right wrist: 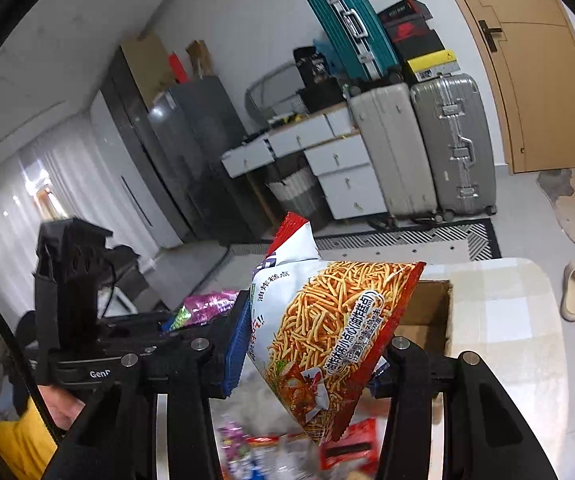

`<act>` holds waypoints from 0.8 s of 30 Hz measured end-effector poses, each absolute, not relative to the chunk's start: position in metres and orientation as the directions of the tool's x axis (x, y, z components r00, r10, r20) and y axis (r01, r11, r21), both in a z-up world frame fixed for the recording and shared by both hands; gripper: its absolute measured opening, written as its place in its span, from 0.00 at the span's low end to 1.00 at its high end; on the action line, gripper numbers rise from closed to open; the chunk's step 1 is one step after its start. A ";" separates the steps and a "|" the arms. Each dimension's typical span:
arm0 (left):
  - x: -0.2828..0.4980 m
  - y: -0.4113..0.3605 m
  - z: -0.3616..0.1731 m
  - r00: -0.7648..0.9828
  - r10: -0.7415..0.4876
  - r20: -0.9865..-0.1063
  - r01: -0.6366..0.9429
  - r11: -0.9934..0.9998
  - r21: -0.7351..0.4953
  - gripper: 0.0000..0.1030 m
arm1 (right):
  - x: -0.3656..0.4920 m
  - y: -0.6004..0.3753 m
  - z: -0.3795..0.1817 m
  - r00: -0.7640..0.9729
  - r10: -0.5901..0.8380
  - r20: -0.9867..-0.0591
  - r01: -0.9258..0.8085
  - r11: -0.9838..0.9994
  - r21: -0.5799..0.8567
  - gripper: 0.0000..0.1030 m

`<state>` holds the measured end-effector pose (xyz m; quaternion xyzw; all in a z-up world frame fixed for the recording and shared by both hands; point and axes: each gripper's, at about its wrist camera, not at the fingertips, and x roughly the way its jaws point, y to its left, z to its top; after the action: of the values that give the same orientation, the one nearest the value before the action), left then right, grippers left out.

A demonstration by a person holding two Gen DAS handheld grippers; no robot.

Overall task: Organize snacks
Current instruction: 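Lower both bags into the cardboard box and open both grippers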

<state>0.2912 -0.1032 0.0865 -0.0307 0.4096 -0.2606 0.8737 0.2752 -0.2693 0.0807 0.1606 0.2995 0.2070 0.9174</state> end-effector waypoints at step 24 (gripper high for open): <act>0.385 -0.144 -0.050 0.388 -0.405 -0.828 0.387 0.887 -0.252 0.33 | 0.383 -0.271 -0.044 0.575 0.380 -0.724 -0.204 0.924 0.323 0.45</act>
<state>0.3854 -0.1442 -0.0503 -0.0088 0.4994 -0.2377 0.8331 0.3825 -0.2708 -0.0438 0.1023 0.4301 0.1657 0.8815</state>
